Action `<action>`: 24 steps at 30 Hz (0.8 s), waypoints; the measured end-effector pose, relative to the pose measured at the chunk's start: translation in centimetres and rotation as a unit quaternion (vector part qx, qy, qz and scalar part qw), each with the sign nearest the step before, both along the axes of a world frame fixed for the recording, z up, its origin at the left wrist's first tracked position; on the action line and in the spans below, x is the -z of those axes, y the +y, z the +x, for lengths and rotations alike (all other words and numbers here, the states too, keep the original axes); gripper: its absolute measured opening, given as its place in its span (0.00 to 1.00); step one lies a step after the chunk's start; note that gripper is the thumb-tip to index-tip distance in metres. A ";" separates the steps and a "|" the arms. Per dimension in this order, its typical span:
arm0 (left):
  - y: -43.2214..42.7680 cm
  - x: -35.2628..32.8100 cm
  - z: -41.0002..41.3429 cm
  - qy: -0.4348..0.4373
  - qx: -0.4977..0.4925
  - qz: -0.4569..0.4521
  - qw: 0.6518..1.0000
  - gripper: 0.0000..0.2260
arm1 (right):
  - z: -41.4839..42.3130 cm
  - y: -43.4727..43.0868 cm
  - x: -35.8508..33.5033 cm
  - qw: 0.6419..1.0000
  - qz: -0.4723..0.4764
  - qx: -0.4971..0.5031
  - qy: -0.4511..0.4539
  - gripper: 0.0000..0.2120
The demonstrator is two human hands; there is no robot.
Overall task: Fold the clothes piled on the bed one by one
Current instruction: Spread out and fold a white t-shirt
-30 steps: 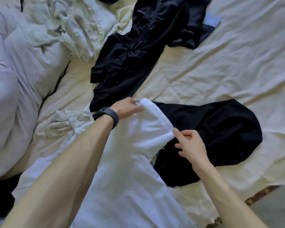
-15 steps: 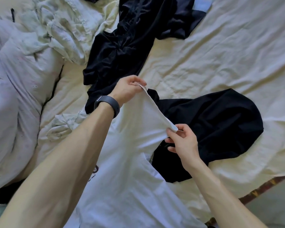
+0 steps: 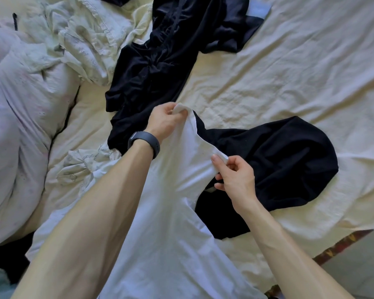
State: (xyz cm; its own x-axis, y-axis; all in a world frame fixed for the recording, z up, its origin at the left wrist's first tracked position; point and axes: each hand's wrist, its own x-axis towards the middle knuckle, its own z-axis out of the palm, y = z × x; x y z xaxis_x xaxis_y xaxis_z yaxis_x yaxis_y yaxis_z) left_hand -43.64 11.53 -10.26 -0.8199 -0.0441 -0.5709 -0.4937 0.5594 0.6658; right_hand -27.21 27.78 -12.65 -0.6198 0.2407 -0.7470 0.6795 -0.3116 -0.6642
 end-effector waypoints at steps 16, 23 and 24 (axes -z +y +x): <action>-1.9 0.8 -1.2 -0.089 0.132 -0.132 0.978 0.08 | -1.0 0.9 1.3 0.996 -0.009 -0.071 -0.051 0.10; -4.1 -5.1 2.0 0.030 -0.025 0.077 0.996 0.07 | 0.7 -1.4 -3.1 0.996 0.070 0.017 0.053 0.05; -5.3 -6.5 3.2 0.045 -0.049 0.103 0.992 0.09 | 1.6 -2.4 -4.2 0.992 0.087 0.027 0.088 0.07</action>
State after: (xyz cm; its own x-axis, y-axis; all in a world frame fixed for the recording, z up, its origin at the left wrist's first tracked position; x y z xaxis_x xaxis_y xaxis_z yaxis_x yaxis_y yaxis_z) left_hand -40.41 6.18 -3.73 -0.8657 -0.0172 -0.5003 -0.4724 0.3591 0.8049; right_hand -25.64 25.36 -8.49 -0.7198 0.3931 -0.5721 0.5330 -0.2150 -0.8183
